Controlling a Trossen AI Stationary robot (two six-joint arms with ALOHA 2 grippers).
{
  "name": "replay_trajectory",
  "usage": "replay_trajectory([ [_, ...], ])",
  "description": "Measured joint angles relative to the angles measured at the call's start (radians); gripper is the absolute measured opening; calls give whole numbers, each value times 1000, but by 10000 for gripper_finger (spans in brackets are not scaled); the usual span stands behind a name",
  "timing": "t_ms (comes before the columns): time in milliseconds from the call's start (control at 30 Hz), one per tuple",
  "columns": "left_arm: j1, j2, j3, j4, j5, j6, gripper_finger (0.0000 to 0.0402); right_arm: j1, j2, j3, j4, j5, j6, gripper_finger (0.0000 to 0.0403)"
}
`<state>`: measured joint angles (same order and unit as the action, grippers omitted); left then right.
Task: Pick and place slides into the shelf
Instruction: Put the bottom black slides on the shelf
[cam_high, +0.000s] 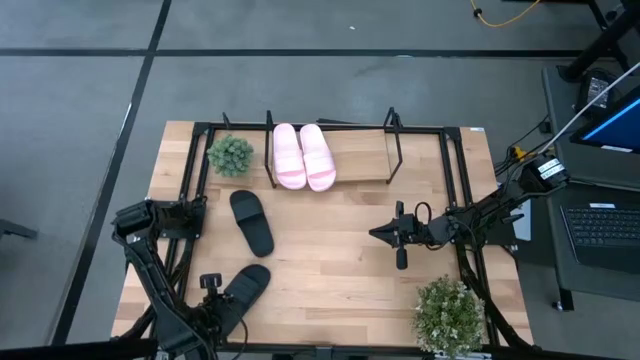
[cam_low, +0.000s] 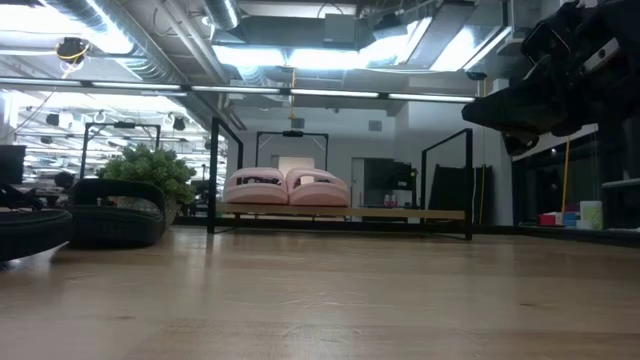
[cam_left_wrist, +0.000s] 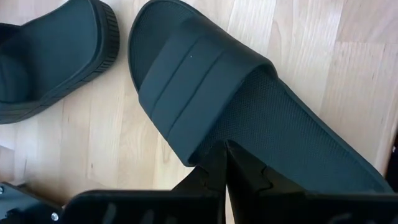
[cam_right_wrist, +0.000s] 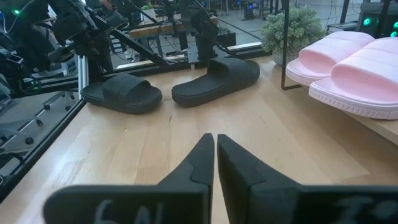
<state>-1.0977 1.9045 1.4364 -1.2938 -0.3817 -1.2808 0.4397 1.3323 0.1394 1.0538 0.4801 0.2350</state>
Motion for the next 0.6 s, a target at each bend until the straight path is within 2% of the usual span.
replay_trajectory([
  [267,0,0,0,5,6,-1,6,0,0,0,0,0,1,23],
  [600,0,0,0,-6,-7,34,103,0,0,0,0,0,25,23],
])
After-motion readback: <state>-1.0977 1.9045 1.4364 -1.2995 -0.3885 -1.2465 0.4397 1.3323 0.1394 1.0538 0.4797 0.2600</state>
